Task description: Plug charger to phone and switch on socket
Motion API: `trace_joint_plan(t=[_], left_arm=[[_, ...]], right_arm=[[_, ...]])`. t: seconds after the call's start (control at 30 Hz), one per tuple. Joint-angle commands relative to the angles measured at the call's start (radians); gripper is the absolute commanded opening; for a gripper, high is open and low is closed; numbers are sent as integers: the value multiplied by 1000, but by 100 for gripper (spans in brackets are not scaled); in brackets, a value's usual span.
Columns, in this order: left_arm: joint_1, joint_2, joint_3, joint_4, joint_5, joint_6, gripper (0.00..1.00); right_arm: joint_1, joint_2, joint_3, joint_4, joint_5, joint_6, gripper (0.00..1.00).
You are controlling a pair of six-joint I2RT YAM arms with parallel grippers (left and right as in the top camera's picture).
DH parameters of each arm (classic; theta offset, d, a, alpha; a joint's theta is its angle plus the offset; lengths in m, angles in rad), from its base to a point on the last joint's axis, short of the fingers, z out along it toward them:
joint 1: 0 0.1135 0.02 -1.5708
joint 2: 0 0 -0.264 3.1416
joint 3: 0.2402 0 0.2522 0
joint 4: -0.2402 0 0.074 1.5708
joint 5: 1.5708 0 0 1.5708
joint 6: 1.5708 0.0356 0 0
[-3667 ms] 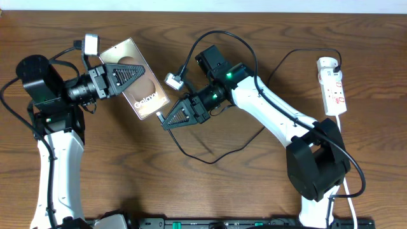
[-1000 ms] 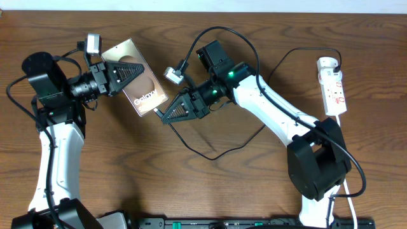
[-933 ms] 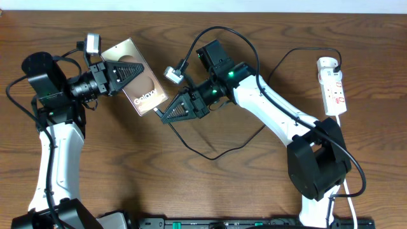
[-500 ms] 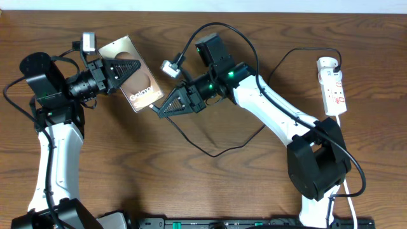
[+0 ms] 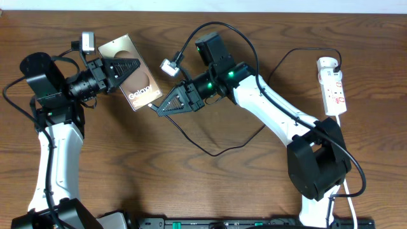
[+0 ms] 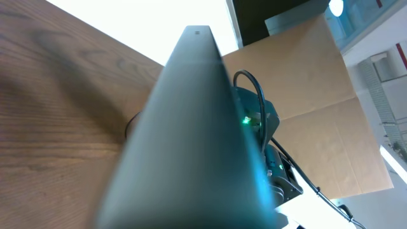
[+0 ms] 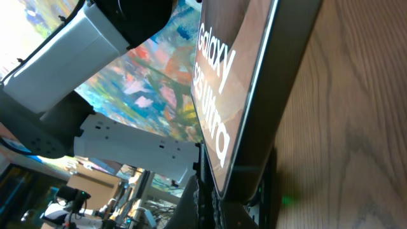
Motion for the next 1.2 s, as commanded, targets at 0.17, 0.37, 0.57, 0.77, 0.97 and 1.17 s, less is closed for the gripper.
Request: trace_joint_plan(t=[0.17,0.37,0.57,0.77,0.97,1.17], left_arm=[[11,-6,5,6,14,-12,7],[35,-6,5,7,6,-29,7],[37,-6,5,10,-22,-32,7],[37,-6,5,18,-39,-32,7],[37,-6,5,102,-79,-66,7],[37,-6,5,175,-91,-129,7]], right_arm=[[-8,-9,22,6,6,8,1],[-8,-8,22,7,49,31,1],[-8,-9,22,18,108,83,1],[-9,-8,22,71,101,121,1],[-9,-8,22,69,34,120,1],[-9,-8,22,69,12,120,1]])
